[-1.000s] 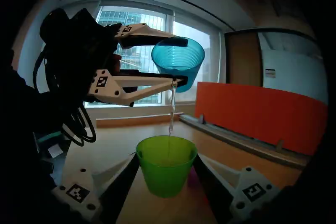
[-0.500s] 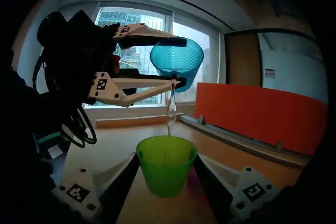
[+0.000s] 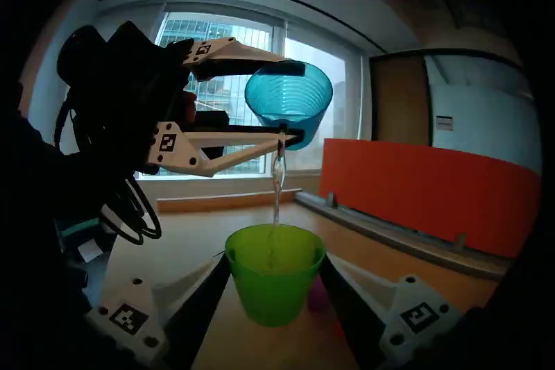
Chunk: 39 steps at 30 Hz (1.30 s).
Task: Pour water
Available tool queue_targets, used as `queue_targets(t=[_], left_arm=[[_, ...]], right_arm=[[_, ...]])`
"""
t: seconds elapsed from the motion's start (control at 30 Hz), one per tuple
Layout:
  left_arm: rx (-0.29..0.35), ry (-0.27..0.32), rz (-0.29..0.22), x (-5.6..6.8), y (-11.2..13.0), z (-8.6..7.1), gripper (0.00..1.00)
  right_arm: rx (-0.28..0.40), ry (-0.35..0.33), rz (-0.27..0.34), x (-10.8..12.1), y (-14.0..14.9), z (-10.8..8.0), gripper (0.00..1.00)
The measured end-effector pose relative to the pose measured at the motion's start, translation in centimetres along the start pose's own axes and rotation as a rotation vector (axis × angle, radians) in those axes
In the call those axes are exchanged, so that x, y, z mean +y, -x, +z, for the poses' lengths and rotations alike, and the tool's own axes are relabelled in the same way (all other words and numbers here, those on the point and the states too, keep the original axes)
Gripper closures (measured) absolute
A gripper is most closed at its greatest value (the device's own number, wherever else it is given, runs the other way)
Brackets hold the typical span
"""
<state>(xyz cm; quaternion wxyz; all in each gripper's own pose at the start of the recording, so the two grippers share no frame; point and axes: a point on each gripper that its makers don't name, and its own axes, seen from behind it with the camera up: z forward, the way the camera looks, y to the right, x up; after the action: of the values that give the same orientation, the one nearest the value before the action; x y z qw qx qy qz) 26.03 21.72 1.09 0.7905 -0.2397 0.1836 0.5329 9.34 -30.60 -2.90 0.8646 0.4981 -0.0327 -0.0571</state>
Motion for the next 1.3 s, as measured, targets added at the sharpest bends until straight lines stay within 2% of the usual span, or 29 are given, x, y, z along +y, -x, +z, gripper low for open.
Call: queue_targets(t=[0.7, 1.3], left_arm=[[0.001, -0.005, 0.064, -0.2, -0.6, -0.2, 0.13], [0.022, -0.012, 0.125, -0.9, -1.6, -0.3, 0.13]], right_arm=[[0.009, 0.006, -0.002, 0.3, -0.1, -0.4, 0.1], [0.021, 0.011, -0.004, 0.4, -0.5, -0.7, 0.1]])
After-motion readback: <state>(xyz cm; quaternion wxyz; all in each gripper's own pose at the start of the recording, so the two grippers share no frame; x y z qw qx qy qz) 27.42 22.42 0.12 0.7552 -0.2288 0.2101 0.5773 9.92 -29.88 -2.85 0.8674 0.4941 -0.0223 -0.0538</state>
